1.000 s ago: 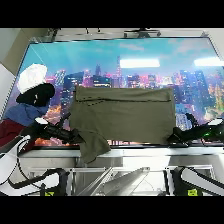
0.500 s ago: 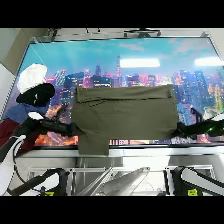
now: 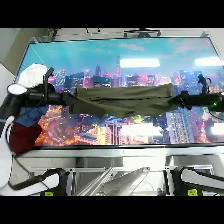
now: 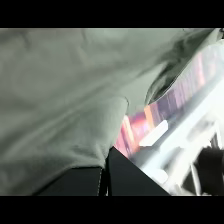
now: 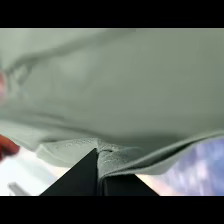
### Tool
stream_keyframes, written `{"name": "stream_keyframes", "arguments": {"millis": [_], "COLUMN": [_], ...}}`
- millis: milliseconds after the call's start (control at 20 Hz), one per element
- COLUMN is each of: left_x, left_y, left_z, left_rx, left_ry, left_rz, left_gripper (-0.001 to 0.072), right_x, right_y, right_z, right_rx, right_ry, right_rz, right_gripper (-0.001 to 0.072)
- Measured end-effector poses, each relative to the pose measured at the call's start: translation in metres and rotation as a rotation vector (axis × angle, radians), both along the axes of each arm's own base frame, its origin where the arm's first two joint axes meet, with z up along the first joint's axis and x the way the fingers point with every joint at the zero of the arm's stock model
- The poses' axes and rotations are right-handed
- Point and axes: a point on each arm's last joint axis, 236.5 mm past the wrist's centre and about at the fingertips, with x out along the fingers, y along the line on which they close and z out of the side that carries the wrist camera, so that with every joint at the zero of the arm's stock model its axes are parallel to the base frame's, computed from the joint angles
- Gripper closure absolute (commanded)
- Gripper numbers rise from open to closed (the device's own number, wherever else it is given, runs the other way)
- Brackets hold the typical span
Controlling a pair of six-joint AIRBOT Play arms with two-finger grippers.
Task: Fold the shirts.
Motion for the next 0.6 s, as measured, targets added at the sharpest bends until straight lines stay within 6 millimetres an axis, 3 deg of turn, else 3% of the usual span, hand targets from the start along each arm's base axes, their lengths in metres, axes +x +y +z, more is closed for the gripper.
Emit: {"name": "stream_keyframes", "arguments": {"millis": [150, 300, 450, 600], "left_x": [0.048, 0.09, 0.116, 0.131], "left_y": [-0.004, -0.004, 0.002, 0.006], "left_z": [-0.019, -0.052, -0.088, -0.119], "left_rx": [0.005, 0.005, 0.001, -0.005], "left_ry": [-0.007, 0.026, 0.085, 0.142], "left_rz": [0.009, 0.031, 0.065, 0.081], "left_gripper": [0.0691, 0.0693, 0.0694, 0.0702], "right_x": [0.041, 0.076, 0.103, 0.121], "right_y": [-0.005, -0.016, -0.029, -0.04], "right_z": [-0.019, -0.048, -0.068, -0.081], "right_rx": [0.008, 0.029, 0.054, 0.059], "right_ry": [-0.022, -0.018, -0.029, -0.041], "right_rz": [-0.043, -0.1, -0.144, -0.172], "right_gripper": [0.0688, 0.0688, 0.0688, 0.0688]}}
